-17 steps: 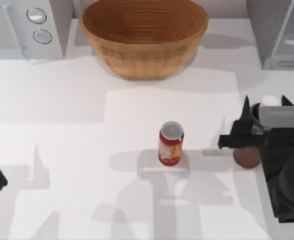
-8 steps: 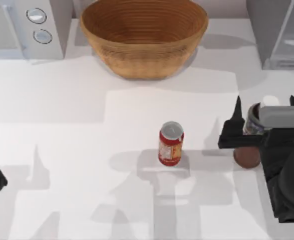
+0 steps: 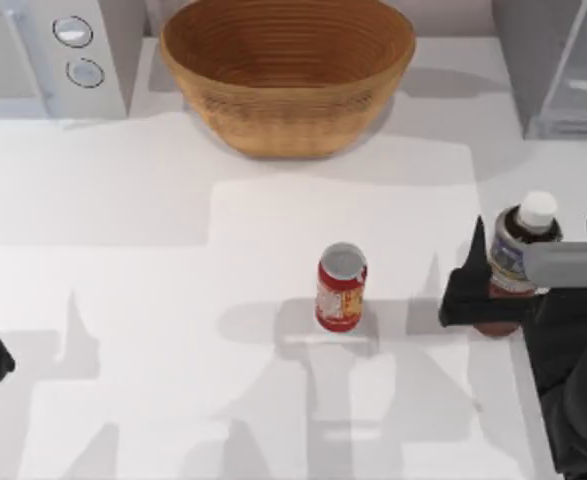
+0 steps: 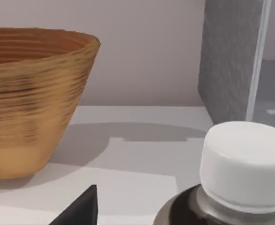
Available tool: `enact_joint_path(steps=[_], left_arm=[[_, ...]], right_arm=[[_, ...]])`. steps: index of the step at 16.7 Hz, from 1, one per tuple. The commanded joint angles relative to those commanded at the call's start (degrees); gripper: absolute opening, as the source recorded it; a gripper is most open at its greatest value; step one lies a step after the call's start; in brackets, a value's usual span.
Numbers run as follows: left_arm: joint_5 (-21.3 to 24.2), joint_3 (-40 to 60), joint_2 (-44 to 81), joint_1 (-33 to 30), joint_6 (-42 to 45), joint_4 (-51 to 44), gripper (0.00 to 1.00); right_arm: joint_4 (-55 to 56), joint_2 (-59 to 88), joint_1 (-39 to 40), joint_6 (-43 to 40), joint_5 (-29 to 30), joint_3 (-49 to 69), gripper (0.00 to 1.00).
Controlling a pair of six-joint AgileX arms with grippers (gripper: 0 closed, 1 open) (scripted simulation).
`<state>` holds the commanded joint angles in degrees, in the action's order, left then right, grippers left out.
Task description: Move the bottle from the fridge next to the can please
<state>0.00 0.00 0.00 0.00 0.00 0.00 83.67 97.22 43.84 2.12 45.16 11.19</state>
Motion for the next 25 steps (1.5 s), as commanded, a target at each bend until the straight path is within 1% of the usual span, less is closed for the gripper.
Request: enact_joint_path(steps=[7,11,14,17,25], left_arm=[[0.0,0.0,0.0,0.0,0.0,0.0,1.00],[0.0,0.0,0.0,0.0,0.0,0.0,1.00],[0.0,0.0,0.0,0.0,0.0,0.0,1.00],[0.0,0.0,0.0,0.0,0.0,0.0,1.00],[0.0,0.0,0.0,0.0,0.0,0.0,1.00]], right_arm=[[-0.3,-0.8,0.3,0.0,0.4,-0.3,1.00],[-7.0,-8.8,-2.4,0.2,-2.7,1.0,1.00],[-16.7,-19.5,-6.6,0.3,-7.1,1.2,1.00],[-29.2,-32.7,-12.5,0.3,-13.0,0.0,1.00],[-64.3,-72.3,-31.3,-0.6,-32.1,-6.5,1.00]])
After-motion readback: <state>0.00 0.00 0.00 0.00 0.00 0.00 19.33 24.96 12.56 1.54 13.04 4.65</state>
